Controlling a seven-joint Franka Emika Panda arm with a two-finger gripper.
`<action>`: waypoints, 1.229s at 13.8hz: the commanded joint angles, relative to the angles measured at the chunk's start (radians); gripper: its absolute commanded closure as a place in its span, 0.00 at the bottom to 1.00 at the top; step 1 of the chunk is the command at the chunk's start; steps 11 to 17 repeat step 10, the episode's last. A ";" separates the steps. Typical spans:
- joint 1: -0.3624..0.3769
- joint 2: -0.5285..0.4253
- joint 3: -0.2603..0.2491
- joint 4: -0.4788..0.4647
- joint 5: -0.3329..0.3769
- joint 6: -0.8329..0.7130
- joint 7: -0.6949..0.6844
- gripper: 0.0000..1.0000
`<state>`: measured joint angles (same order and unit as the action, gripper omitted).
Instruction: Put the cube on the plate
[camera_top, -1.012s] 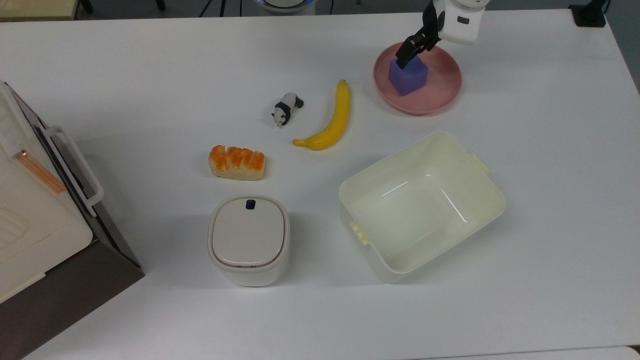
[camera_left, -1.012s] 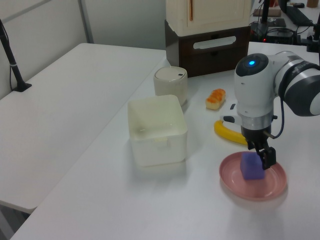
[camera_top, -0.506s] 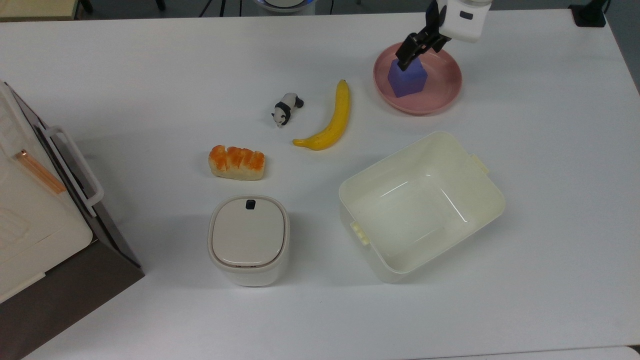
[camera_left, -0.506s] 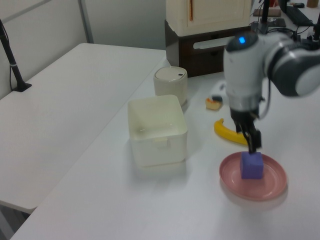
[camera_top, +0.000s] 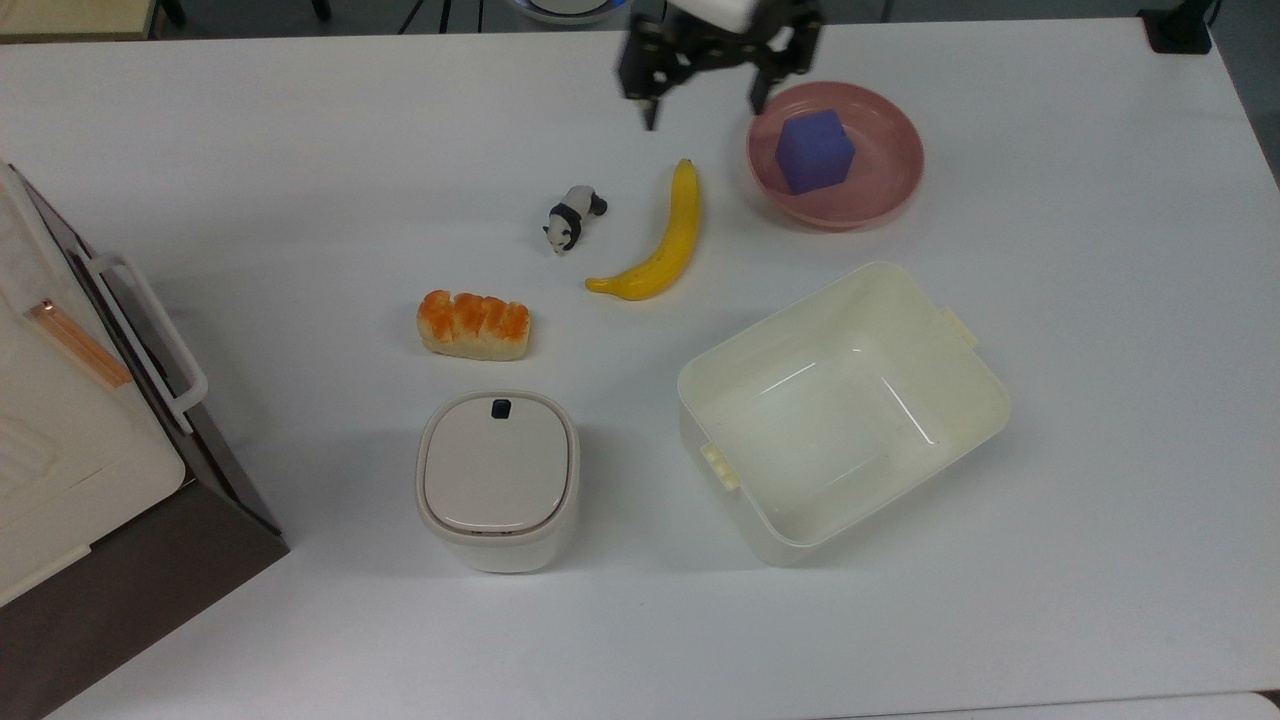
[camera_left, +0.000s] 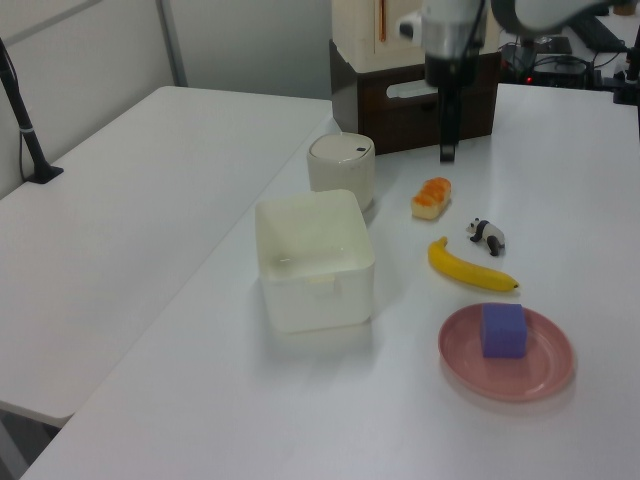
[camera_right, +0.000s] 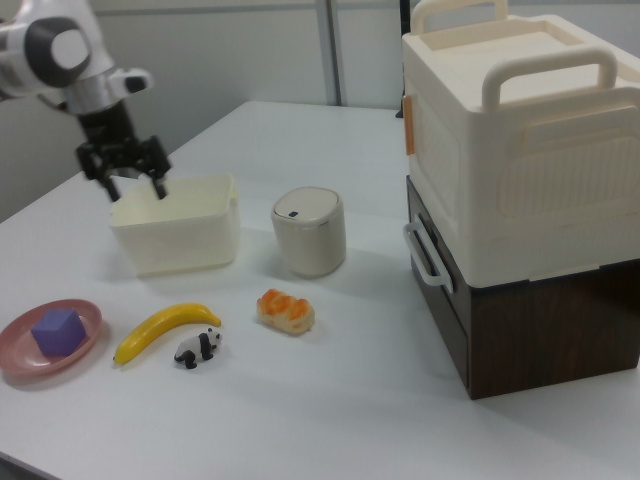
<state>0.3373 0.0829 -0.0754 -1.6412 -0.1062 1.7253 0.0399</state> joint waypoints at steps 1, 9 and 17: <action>-0.102 -0.078 -0.020 0.006 0.013 -0.076 0.002 0.00; -0.264 -0.107 -0.004 0.057 0.039 -0.158 0.002 0.00; -0.264 -0.107 -0.006 0.057 0.039 -0.158 0.002 0.00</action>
